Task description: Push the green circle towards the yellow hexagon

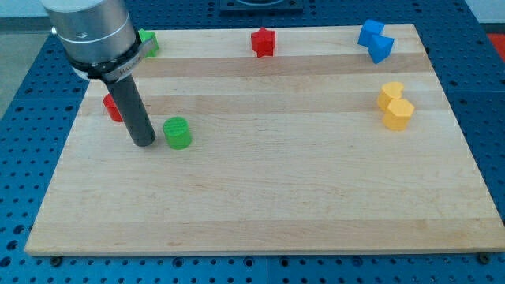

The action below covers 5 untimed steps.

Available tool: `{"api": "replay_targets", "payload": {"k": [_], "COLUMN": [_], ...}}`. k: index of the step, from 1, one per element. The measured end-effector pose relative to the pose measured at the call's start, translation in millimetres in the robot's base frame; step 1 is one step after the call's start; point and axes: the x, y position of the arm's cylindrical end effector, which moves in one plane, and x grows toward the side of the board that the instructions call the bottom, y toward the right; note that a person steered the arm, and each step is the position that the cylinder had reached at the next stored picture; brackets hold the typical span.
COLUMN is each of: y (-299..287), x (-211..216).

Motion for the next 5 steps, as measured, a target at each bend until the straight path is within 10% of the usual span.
{"api": "replay_targets", "payload": {"k": [5], "y": [115.4], "x": [-47.3]}}
